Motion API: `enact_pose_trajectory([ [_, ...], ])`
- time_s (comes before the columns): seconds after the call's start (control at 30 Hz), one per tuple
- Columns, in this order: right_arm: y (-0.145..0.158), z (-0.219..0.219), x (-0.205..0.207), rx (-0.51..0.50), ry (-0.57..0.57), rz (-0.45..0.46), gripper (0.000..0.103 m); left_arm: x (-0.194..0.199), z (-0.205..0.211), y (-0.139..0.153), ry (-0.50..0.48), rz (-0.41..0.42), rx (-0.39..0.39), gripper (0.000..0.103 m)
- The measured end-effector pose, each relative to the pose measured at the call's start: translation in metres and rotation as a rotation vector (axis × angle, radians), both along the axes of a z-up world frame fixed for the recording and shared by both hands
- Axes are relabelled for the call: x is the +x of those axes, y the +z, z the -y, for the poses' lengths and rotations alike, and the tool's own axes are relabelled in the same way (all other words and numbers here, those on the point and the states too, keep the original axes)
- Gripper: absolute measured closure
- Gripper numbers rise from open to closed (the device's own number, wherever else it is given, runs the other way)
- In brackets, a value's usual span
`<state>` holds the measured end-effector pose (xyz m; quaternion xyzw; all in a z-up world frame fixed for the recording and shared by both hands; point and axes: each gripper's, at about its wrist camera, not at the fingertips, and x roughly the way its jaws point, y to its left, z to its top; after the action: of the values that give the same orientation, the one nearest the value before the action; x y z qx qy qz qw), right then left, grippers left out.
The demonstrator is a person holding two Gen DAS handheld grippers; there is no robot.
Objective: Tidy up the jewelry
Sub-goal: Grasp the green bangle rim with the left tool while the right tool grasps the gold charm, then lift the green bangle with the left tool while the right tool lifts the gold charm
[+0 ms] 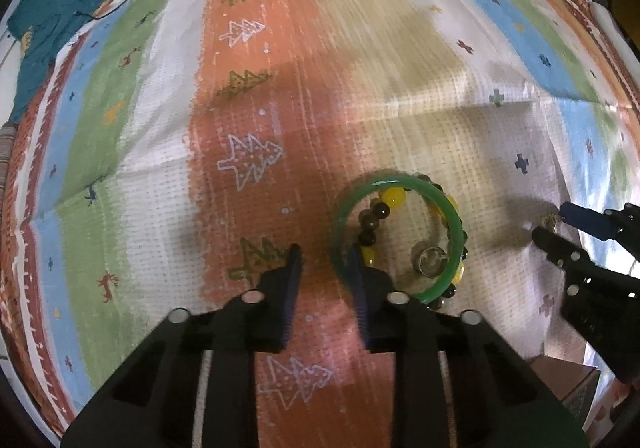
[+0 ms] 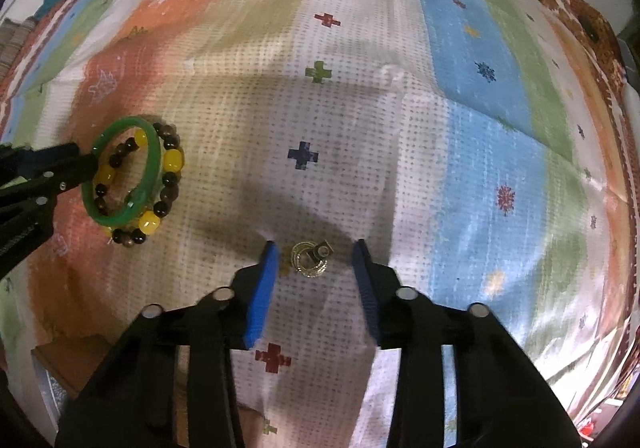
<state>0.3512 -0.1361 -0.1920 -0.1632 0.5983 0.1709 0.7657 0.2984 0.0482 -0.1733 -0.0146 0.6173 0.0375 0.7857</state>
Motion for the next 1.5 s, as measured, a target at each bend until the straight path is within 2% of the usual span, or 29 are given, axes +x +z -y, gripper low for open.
enact_pose_trajectory([
  [0.03, 0.000, 0.001, 0.000, 0.003, 0.000, -0.002, 0.078, 0.000, 0.001, -0.001, -0.003, -0.003, 0.000, 0.093],
  [0.13, -0.001, 0.000, 0.001, 0.002, 0.007, -0.006, 0.084, -0.001, 0.003, -0.003, -0.008, -0.002, 0.012, 0.093],
  [0.33, 0.000, 0.000, 0.002, -0.002, 0.021, 0.006, 0.085, -0.002, 0.002, 0.005, 0.003, 0.018, 0.018, 0.098],
  [0.8, 0.027, 0.004, -0.020, 0.033, 0.031, 0.065, 0.086, -0.017, 0.008, 0.041, 0.011, 0.090, 0.001, 0.099],
  [0.87, 0.030, 0.006, -0.024, 0.037, 0.030, 0.069, 0.086, -0.021, 0.010, 0.049, 0.014, 0.105, -0.002, 0.103],
  [1.07, 0.043, 0.005, -0.033, 0.046, 0.034, 0.093, 0.086, -0.033, 0.015, 0.069, 0.009, 0.149, 0.003, 0.103],
  [1.33, 0.050, 0.004, -0.038, 0.064, 0.044, 0.100, 0.086, -0.033, 0.002, 0.059, 0.060, 0.101, -0.020, 0.103],
  [1.43, 0.048, 0.004, -0.037, 0.061, 0.044, 0.098, 0.086, -0.031, 0.000, 0.051, 0.070, 0.079, -0.042, 0.099],
  [1.5, 0.047, 0.004, -0.036, 0.059, 0.044, 0.095, 0.086, -0.030, -0.001, 0.047, 0.076, 0.070, -0.052, 0.089],
])
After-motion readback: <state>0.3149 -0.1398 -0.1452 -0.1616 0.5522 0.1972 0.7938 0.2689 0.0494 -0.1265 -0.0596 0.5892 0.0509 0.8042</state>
